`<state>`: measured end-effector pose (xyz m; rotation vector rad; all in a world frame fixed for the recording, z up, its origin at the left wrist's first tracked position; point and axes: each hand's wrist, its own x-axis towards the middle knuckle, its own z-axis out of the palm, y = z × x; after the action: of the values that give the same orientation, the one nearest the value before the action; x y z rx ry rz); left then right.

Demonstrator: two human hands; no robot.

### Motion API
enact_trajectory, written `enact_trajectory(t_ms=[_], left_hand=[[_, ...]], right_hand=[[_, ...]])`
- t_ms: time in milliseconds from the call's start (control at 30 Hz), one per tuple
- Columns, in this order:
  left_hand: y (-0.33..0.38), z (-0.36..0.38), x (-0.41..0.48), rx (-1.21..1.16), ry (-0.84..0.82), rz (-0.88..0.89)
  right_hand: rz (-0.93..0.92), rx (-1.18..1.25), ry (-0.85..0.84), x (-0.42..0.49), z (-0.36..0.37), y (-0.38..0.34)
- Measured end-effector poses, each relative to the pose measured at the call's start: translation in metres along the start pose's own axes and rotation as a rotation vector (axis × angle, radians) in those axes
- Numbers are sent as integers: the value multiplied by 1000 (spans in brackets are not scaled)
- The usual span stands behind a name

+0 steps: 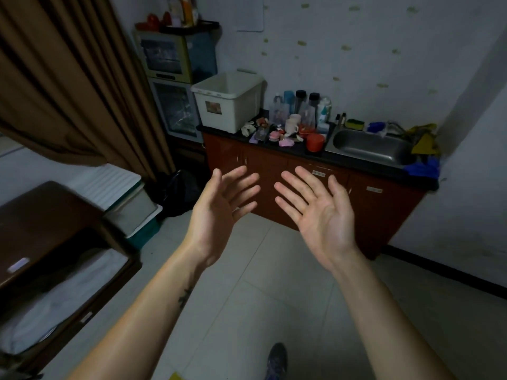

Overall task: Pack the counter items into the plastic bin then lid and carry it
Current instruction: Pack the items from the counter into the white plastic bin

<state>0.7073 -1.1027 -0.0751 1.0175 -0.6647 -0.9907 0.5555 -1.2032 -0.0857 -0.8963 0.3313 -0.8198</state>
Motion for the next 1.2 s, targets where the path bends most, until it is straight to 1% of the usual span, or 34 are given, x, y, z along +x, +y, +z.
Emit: enact_trajectory(t_ms=[133,267,400,533,900,1067,1200], left_hand=[[1,9,71,8,12,-8],[-6,15,131,12,53,9],[-20,17,169,-5,95,-13],[-25,20,210,-8,117,-23],[-37,3,324,-41,70,-61],[-39,-16,400,-54,25,-63],[-38,-38,484,-51,-27,-75]], right_hand=[[21,38,-13,70,-23,-15],[56,3,-34,135,-44,-25],[98,18,-71,173,-65,-26],[91,7,-54,210,-83,-36],[138,-11,3,304,-113,-21],[126,-32,28,377,-122,-13],[103,-56,44,457,-130,-3]])
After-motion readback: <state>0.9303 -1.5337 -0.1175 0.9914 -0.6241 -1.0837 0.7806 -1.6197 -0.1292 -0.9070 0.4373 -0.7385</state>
